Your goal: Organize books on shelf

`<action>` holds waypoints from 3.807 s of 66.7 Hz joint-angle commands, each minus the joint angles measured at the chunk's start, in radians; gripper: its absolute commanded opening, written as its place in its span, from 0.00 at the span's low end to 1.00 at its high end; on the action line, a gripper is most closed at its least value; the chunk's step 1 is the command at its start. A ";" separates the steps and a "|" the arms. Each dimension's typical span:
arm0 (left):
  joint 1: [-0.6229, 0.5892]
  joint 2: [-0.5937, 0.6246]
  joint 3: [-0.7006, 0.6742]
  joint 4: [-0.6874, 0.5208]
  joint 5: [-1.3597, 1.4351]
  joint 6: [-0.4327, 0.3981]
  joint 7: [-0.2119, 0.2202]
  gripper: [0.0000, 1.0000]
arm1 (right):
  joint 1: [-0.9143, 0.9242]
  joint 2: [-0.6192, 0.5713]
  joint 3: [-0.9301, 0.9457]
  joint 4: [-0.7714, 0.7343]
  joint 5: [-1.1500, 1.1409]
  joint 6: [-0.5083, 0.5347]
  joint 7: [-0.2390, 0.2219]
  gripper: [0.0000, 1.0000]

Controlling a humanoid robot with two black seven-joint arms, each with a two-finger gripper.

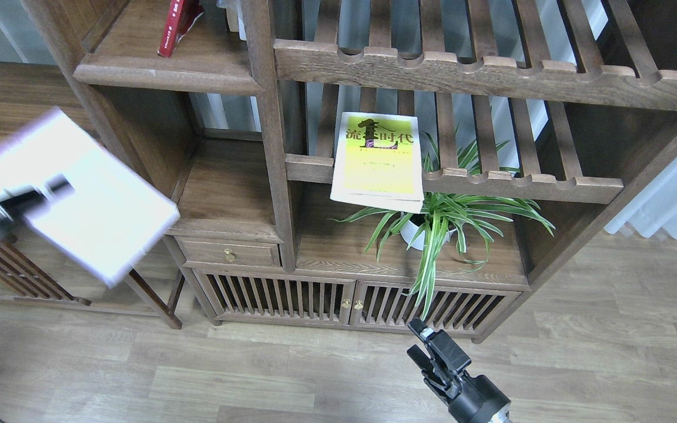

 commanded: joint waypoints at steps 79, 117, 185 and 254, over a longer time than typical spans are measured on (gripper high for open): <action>-0.874 -0.339 0.068 0.386 0.791 0.000 0.261 0.05 | -0.009 0.015 0.006 0.003 0.003 0.000 0.002 0.99; -0.960 -0.528 0.067 0.550 0.978 0.050 0.140 0.05 | -0.011 0.035 0.006 0.006 0.003 0.000 0.002 0.99; -1.110 -0.915 0.251 1.202 0.983 0.042 -0.047 0.05 | -0.012 0.084 0.020 0.012 0.005 0.000 0.005 0.99; -1.084 -0.984 0.305 1.254 0.906 0.033 -0.205 1.00 | -0.003 0.101 0.020 0.012 0.005 0.000 0.006 0.99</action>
